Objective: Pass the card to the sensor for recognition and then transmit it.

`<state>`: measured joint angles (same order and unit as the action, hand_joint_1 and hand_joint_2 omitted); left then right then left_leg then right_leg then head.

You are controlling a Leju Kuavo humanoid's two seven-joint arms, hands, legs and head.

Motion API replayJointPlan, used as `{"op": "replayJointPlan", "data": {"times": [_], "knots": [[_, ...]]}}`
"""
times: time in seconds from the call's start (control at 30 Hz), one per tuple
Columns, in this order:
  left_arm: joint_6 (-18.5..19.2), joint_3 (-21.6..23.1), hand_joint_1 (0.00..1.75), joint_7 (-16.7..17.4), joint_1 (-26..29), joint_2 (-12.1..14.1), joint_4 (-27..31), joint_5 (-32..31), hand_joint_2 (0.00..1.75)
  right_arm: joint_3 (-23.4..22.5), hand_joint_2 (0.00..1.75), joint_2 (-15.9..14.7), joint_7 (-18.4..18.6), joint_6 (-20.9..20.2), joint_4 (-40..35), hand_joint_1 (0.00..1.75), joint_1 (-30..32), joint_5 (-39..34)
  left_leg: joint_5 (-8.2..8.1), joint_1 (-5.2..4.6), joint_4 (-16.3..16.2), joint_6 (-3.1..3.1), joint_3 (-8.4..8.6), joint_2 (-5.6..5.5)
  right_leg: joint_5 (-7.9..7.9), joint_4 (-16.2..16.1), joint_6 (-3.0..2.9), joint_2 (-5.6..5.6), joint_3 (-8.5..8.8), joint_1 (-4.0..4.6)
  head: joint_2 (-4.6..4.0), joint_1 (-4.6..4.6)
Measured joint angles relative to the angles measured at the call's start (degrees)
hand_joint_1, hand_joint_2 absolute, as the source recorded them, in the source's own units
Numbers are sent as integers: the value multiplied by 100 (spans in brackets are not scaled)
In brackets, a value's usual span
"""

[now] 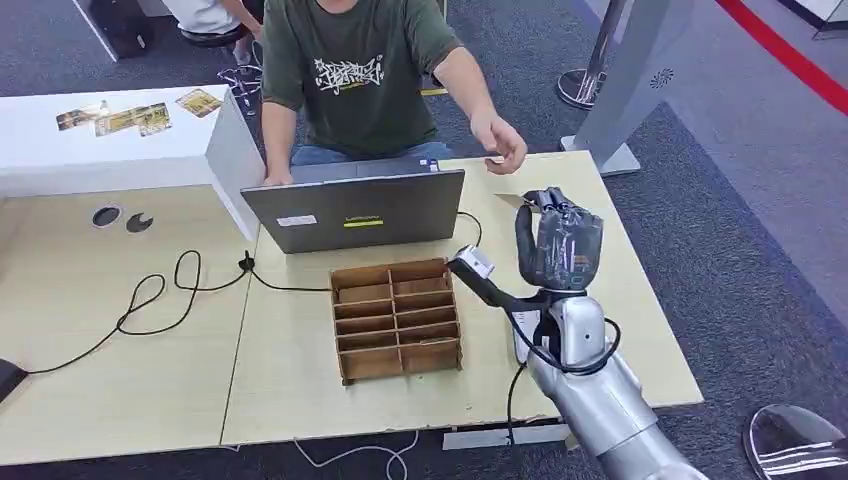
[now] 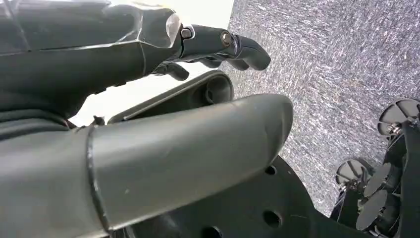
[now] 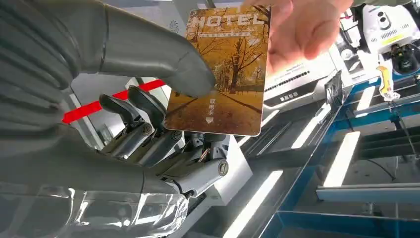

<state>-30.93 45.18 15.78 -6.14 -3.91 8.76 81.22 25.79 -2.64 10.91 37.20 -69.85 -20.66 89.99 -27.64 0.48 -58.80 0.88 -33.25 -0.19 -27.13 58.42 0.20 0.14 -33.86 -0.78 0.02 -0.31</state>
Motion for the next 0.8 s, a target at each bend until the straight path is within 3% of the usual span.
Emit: {"op": "replayJointPlan", "data": {"times": [0.4, 0.6, 0.8], "knots": [[6, 17, 0, 24, -5, 2, 0, -85, 0, 9, 175, 133, -50, 0, 233, 175, -256, -153, 0, 0, 0, 0, 0, 6, 3, 2, -3, 5, -2, 0, 0, -2], [24, 186, 0, 92, -28, 0, 0, -282, 0, 13, 175, 528, -41, -6, 1320, 175, -1417, -483, 13, 0, 0, 14, -1, 9, 9, 13, -10, 8, -9, 0, -2, 2], [-22, 437, 0, 195, -114, -37, 0, -536, 0, 2, 175, 960, 475, -127, 3002, 175, -3052, -474, 27, 0, -1, 22, -6, -2, 14, 14, -17, 1, -15, 0, -2, -2]]}}
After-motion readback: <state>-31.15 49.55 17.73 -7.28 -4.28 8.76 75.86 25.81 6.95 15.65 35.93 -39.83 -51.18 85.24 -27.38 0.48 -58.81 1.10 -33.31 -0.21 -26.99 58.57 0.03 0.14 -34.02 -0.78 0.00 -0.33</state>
